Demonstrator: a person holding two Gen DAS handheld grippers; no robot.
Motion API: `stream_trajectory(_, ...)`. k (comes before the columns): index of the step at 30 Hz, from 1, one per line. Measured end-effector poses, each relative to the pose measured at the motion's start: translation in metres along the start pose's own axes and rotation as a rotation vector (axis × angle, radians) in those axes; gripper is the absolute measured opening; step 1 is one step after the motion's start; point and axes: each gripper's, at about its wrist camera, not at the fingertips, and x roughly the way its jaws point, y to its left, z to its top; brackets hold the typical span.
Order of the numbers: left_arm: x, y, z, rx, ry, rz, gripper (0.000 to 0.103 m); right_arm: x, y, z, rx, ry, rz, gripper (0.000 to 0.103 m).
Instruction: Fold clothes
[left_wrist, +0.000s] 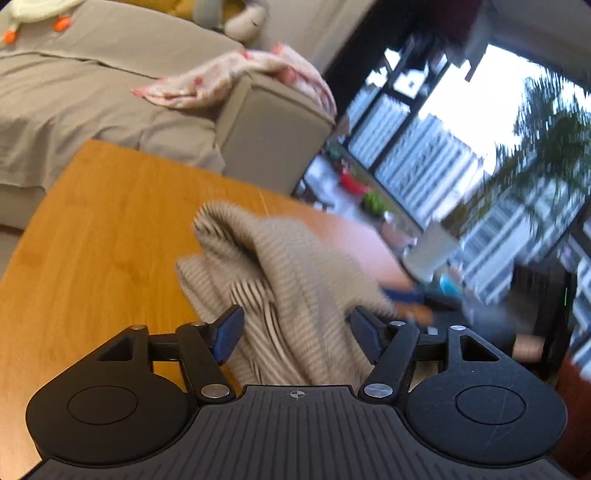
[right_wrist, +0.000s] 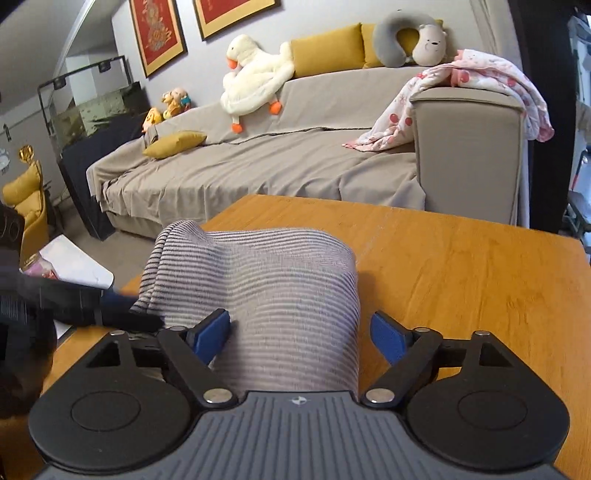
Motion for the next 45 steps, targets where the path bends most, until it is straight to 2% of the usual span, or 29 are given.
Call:
stream_trajectory(4,0.020,0.007,0.024,-0.014,0.019,-0.006,0.072,-0.002,-0.001,-0.017,0.047,-0.012,0.000,0.089)
stream_trajectory(6,0.030,0.003,0.043,0.003,0.011,-0.041,0.065,-0.001,-0.002,-0.019,0.067,-0.013,-0.001,0.089)
stream_trajectory(8,0.024,-0.005,0.066,0.000,-0.042,-0.156,0.065,0.000,0.005,-0.020,0.044,-0.017,-0.020,0.089)
stream_trajectory(9,0.020,-0.010,0.078,-0.003,-0.064,-0.221,0.069,-0.001,0.009,-0.021,0.015,-0.027,-0.035,0.089)
stream_trajectory(10,0.023,-0.014,0.084,-0.002,-0.055,-0.234,0.069,-0.002,0.012,-0.021,-0.005,-0.039,-0.046,0.089)
stream_trajectory(13,0.043,-0.017,0.079,0.093,-0.024,-0.061,0.065,-0.001,0.012,-0.020,-0.005,-0.033,-0.053,0.089)
stream_trajectory(15,0.053,-0.002,0.069,0.093,0.011,0.024,0.058,0.001,0.013,-0.022,-0.003,-0.030,-0.060,0.090)
stream_trajectory(16,0.054,0.011,0.064,0.055,0.029,0.036,0.052,0.000,0.014,-0.024,-0.002,-0.033,-0.064,0.090)
stream_trajectory(18,0.043,0.033,0.058,-0.043,0.032,0.010,0.048,0.000,0.016,-0.026,0.002,-0.035,-0.065,0.090)
stream_trajectory(19,0.038,0.044,0.055,-0.092,0.032,-0.004,0.050,0.001,0.015,-0.026,0.005,-0.035,-0.066,0.091)
stream_trajectory(20,0.028,0.049,0.053,-0.117,0.016,0.010,0.056,0.002,0.015,-0.026,0.008,-0.034,-0.070,0.094)
stream_trajectory(21,0.017,0.050,0.053,-0.120,-0.011,0.068,0.082,0.002,0.015,-0.026,0.011,-0.032,-0.075,0.096)
stream_trajectory(22,0.007,0.049,0.053,-0.115,-0.035,0.122,0.089,0.003,0.015,-0.026,0.014,-0.031,-0.083,0.100)
stream_trajectory(24,-0.005,0.044,0.048,-0.152,-0.023,0.056,0.087,0.004,0.014,-0.026,0.027,-0.028,-0.086,0.100)
stream_trajectory(26,-0.018,0.039,0.043,-0.191,-0.009,-0.016,0.091,0.004,0.014,-0.025,0.039,-0.024,-0.086,0.100)
stream_trajectory(28,-0.014,0.024,0.031,-0.176,0.048,-0.102,0.095,0.003,0.015,-0.023,0.041,-0.016,-0.087,0.100)
stream_trajectory(29,-0.008,0.015,0.024,-0.149,0.081,-0.109,0.095,0.003,0.015,-0.020,0.046,-0.006,-0.078,0.100)
stream_trajectory(32,0.014,-0.004,0.003,-0.047,0.161,-0.039,0.090,-0.002,0.004,-0.009,0.114,0.028,0.003,0.100)
stream_trajectory(33,0.019,-0.008,-0.004,-0.005,0.174,0.007,0.078,-0.006,-0.002,-0.007,0.155,0.032,0.032,0.100)
stream_trajectory(34,0.022,-0.010,-0.011,0.026,0.178,0.031,0.075,-0.010,-0.008,-0.007,0.194,0.035,0.058,0.100)
stream_trajectory(38,0.013,-0.003,-0.021,0.019,0.129,0.008,0.065,-0.016,-0.019,-0.018,0.259,0.089,0.102,0.100)
stream_trajectory(39,0.012,-0.001,-0.022,0.017,0.120,0.008,0.064,-0.013,-0.018,-0.022,0.257,0.106,0.113,0.097)
stream_trajectory(41,0.011,0.005,-0.021,0.021,0.113,0.010,0.063,-0.006,-0.013,-0.023,0.251,0.106,0.153,0.084)
stream_trajectory(42,0.010,0.008,-0.019,0.026,0.108,0.013,0.063,-0.002,-0.009,-0.022,0.243,0.105,0.166,0.084)
stream_trajectory(45,0.006,0.023,-0.008,0.039,0.074,0.069,0.062,0.023,0.005,-0.006,0.189,0.095,0.159,0.082)
